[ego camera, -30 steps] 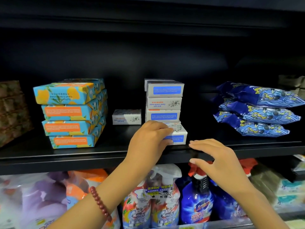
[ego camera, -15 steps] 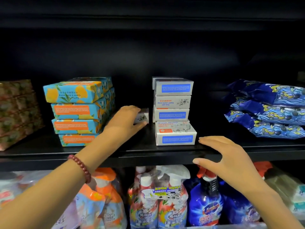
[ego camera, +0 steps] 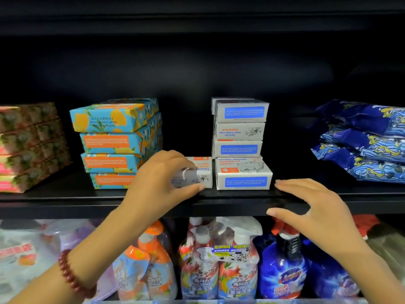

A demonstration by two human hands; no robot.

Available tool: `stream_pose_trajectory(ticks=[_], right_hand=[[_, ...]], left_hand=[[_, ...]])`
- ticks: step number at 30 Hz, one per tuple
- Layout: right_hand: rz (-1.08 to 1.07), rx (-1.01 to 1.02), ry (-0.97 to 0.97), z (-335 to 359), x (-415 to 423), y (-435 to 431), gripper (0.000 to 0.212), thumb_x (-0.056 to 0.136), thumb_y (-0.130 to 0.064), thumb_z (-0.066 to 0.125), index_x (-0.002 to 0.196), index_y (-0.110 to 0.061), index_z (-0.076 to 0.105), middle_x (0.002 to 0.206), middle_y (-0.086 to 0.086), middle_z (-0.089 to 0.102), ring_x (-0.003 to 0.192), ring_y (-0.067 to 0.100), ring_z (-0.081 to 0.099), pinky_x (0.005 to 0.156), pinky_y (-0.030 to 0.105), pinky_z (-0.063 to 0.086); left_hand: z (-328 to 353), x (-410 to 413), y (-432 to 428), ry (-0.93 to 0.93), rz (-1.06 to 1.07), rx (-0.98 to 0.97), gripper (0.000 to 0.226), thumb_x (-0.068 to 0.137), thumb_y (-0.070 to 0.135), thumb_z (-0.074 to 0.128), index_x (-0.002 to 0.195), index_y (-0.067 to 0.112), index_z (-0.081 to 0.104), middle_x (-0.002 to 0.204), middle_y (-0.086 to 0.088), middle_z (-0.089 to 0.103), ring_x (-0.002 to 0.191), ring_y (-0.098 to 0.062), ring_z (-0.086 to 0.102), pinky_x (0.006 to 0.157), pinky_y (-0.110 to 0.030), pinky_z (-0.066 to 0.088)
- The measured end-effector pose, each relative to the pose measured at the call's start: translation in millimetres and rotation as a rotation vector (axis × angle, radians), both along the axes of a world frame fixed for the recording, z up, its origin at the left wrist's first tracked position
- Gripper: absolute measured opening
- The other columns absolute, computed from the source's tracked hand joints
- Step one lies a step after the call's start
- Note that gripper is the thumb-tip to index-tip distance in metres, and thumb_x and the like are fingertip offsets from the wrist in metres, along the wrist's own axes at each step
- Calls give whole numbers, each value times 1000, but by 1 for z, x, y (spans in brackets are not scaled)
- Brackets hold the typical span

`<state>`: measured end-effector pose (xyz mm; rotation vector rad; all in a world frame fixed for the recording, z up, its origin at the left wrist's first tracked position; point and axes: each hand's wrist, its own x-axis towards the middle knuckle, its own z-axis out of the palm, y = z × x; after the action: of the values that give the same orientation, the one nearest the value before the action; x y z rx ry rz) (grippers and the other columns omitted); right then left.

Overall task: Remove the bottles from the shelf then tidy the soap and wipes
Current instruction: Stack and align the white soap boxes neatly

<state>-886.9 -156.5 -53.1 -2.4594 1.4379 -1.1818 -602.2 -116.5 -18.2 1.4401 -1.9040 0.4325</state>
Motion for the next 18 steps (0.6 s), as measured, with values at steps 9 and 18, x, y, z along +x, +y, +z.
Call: stream_pose_trajectory(ticks=[9, 18], right_hand=[[-10, -6, 7, 1, 0, 1, 69, 56, -67, 56, 112, -27, 68, 110, -23, 56, 105, -2, 49, 87, 19, 34], [-10, -4, 29, 0, 0, 2, 62, 62, -60, 65, 114, -26, 67, 111, -24, 54, 106, -3, 47, 87, 19, 34]], left_hand=[[-4, -2, 5, 109, 81, 101, 83, 58, 78, 62, 115, 18, 63, 102, 6, 63, 93, -11, 56, 74, -24, 44], [23, -35, 12, 284, -105, -100, 69, 63, 67, 63, 115, 21, 64, 95, 24, 58, 92, -2, 57, 75, -18, 47]])
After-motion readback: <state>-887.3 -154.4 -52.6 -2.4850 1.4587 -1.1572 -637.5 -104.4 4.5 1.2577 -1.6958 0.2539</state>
